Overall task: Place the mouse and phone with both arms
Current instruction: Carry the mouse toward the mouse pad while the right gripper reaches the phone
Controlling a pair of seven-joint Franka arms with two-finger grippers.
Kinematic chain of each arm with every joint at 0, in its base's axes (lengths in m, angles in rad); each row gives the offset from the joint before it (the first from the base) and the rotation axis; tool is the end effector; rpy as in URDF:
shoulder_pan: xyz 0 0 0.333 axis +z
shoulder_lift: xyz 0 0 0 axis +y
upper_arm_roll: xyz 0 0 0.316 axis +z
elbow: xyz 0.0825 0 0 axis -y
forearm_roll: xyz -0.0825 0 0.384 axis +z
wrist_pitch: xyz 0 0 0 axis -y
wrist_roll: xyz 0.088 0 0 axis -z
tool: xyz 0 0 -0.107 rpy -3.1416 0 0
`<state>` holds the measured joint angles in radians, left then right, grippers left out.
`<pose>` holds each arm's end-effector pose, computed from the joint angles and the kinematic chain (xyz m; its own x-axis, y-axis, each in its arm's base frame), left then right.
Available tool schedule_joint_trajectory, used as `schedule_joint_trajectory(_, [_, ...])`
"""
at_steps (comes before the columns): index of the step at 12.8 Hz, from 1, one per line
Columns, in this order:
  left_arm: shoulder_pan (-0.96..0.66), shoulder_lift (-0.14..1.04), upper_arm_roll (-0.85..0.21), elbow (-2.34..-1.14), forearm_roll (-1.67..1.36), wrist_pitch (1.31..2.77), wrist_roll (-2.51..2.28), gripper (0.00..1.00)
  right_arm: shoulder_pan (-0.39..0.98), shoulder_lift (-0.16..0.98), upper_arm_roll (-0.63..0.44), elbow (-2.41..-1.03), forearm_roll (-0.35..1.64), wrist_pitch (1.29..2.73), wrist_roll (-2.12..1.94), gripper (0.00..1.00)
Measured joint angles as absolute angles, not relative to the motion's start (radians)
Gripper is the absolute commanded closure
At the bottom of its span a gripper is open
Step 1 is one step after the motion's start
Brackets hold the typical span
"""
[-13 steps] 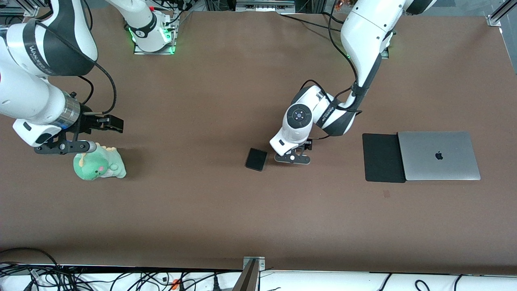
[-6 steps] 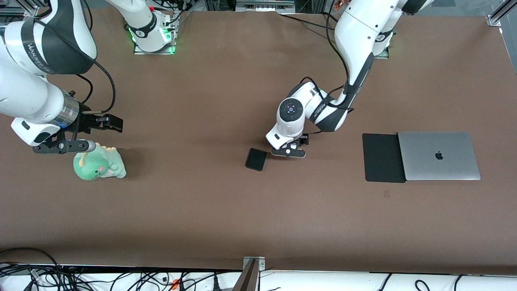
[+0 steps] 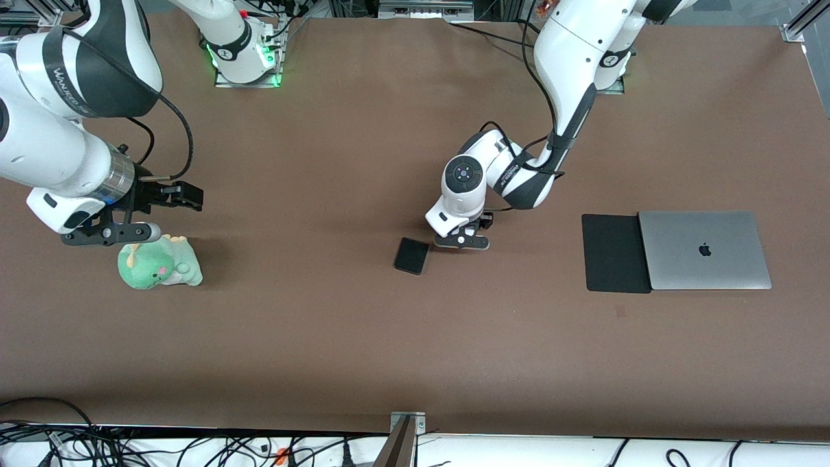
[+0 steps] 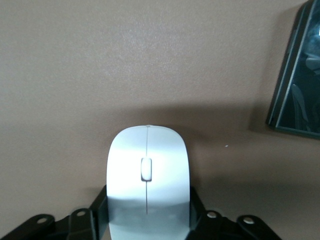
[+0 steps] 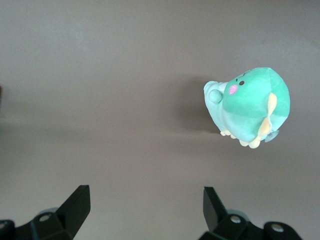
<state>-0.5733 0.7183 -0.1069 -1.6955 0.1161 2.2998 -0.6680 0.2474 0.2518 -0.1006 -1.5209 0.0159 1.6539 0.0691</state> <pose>0.5207 -0.4104 0.1707 0.9944 -0.0687 -0.0804 -0.0746 -0.9946 -0.0728 0.6180 0.0993 0.5063 0.9903 0.0755 -0.1163 0.0781 -0.9968 0.0175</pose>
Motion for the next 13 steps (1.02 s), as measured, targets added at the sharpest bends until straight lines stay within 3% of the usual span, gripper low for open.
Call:
schedule_joint_trajectory(4, [-0.523, 0.659, -0.090, -1.666, 0.117, 2.198, -0.650, 0.61, 0.248, 0.252, -0.101, -1.521, 0.016, 1.646, 0.069, 0.00])
schedule_joint_trajectory(9, [-0.310, 0.495, -0.079, -1.643, 0.118, 1.915, -0.386, 0.61, 0.275, 0.257, -0.099, -1.534, 0.029, 1.631, 0.134, 0.00])
schedule_joint_trajectory(13, [-0.110, 0.483, -0.071, -1.651, 0.143, 1.906, -0.168, 0.60, 0.395, 0.327, -0.092, -1.548, 0.090, 1.715, 0.355, 0.00])
